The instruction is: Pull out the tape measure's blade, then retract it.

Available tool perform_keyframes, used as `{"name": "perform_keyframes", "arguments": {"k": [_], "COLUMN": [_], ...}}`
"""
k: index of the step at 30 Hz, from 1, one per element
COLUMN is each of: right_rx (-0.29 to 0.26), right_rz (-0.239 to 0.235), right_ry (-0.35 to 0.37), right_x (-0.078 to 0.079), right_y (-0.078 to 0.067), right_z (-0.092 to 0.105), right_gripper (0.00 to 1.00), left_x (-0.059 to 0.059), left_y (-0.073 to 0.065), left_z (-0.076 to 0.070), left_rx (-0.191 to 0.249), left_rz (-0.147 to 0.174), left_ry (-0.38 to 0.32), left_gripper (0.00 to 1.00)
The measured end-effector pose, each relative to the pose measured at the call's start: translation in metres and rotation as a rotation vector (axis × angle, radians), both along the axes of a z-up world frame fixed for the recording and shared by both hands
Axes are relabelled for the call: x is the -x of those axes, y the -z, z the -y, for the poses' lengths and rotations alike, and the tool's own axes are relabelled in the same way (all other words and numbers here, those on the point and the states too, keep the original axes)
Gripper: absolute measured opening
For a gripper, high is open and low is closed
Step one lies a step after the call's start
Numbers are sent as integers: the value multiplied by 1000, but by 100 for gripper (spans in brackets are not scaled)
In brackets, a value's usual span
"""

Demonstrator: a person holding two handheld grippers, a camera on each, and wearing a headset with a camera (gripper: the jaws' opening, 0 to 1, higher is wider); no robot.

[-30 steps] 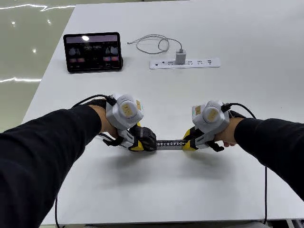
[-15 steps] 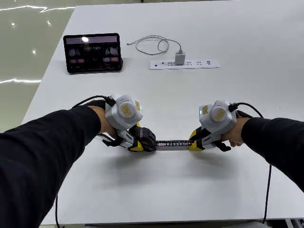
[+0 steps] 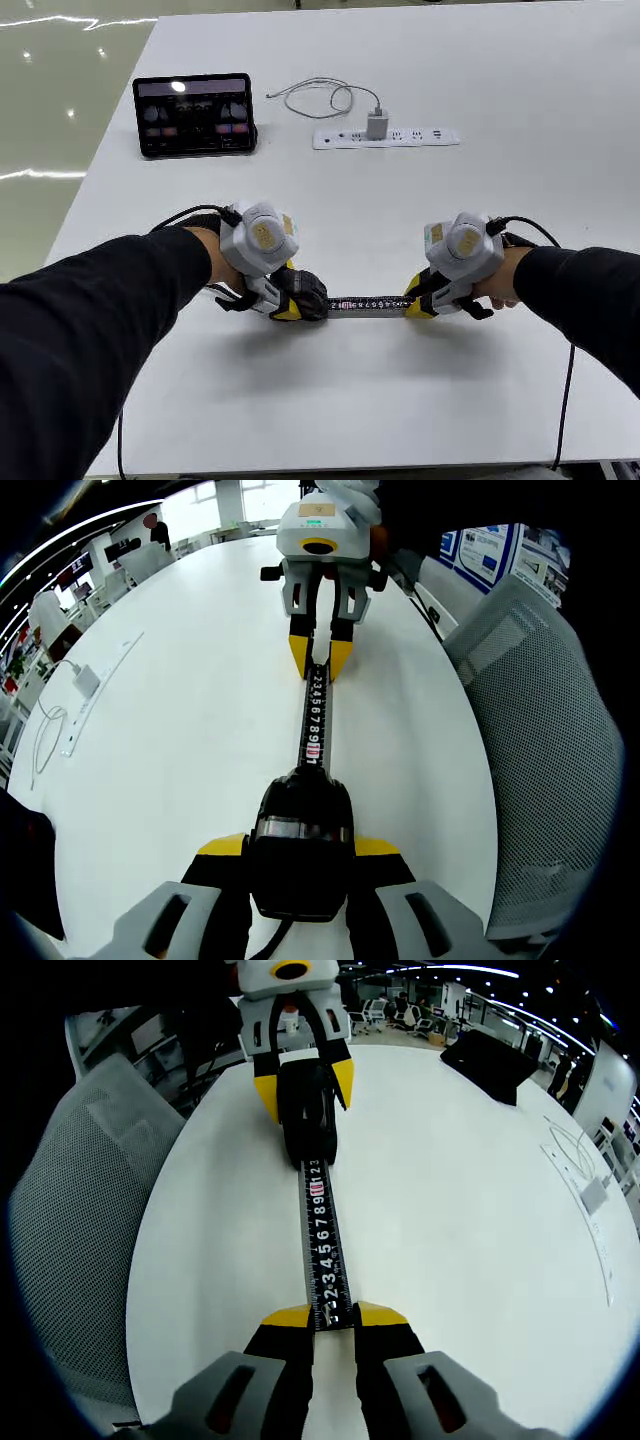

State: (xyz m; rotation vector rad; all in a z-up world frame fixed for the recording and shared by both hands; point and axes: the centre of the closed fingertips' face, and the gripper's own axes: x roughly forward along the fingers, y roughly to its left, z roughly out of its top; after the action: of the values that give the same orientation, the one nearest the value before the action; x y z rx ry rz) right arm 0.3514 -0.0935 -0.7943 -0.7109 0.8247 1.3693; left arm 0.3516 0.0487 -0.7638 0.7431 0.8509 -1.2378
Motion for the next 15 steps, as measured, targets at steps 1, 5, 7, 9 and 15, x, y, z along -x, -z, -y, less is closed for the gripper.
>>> {"name": "perform_keyframes", "arguments": {"k": [1,5,7,9,15], "right_rx": [2,9,12,14,25], "right_rz": [1,3,3,2,3], "right_ry": [-1,-1,1,2,0], "right_x": [0,-1,-1,0,0], "right_y": [0,0,0,0,0], "right_z": [1,5,6,8,13], "right_gripper": [10,10,10,10,10], "left_x": [0,0,0,0,0], "left_y": [0,0,0,0,0], "left_z": [0,0,0,0,0], "left_rx": [0,1,2,2,6], "left_rz": [-1,-1,-2,-1,0], "left_ry": [-1,-2,-3,-2,-4], "left_gripper": [32,32,32,32,32]}}
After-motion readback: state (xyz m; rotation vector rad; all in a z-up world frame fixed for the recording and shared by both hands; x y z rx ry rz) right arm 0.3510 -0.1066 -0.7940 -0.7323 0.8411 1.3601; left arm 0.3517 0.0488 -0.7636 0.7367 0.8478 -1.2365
